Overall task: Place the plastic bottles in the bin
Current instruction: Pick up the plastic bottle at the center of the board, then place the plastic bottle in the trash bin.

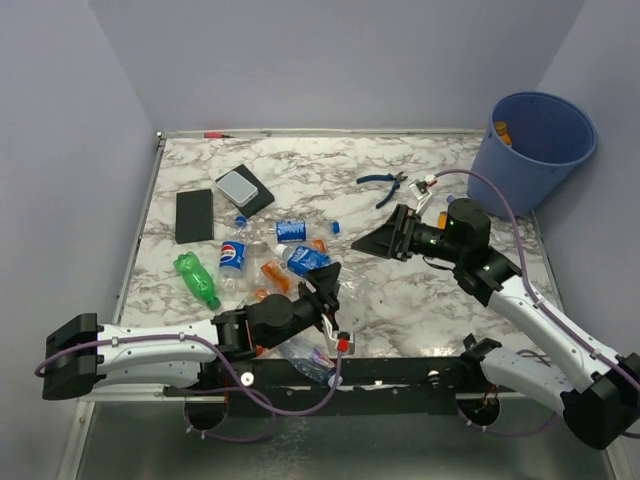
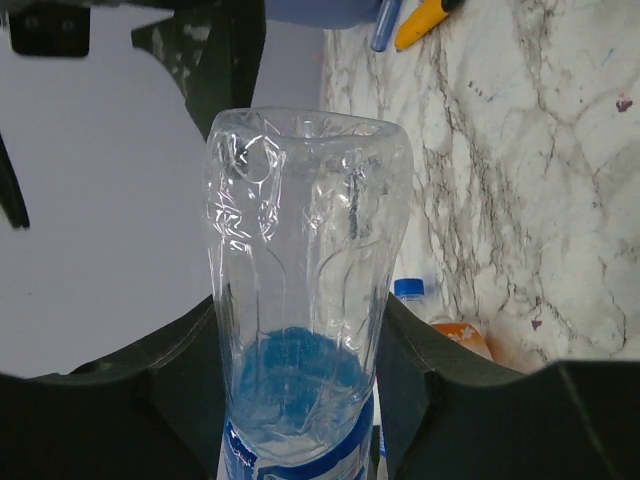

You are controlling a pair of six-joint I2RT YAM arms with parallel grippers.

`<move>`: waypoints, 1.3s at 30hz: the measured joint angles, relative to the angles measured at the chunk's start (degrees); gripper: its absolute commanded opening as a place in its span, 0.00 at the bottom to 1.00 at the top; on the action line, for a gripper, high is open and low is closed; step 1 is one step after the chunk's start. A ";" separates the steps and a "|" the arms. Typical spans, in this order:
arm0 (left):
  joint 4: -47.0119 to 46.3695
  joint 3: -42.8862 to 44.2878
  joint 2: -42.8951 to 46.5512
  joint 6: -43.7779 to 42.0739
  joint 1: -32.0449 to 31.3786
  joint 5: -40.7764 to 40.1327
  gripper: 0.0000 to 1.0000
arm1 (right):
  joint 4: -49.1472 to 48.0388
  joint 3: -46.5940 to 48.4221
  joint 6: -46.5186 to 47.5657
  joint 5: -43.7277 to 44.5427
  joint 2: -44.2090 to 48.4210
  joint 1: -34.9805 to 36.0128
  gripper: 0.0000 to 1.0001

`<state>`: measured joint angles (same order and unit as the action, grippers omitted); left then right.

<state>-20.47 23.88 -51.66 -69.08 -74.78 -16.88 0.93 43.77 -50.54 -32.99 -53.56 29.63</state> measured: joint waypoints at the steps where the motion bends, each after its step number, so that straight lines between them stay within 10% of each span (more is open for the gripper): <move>1: -0.17 0.02 -0.83 -1.95 -0.63 -0.48 0.04 | -0.46 -0.04 0.13 -1.68 -1.55 0.00 0.93; 17: 6.01 1.79 -3.37 -13.77 -17.66 -4.55 0.00 | -4.07 0.31 4.74 -13.70 -13.29 1.11 0.92; 39: 18.21 3.98 -2.71 -15.65 -18.73 -5.57 0.00 | 15.10 22.01 22.67 -8.44 -30.62 17.90 0.82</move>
<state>-2.26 27.86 -54.37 -84.73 -93.51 -22.46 16.03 65.78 -27.88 -41.43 -84.18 47.53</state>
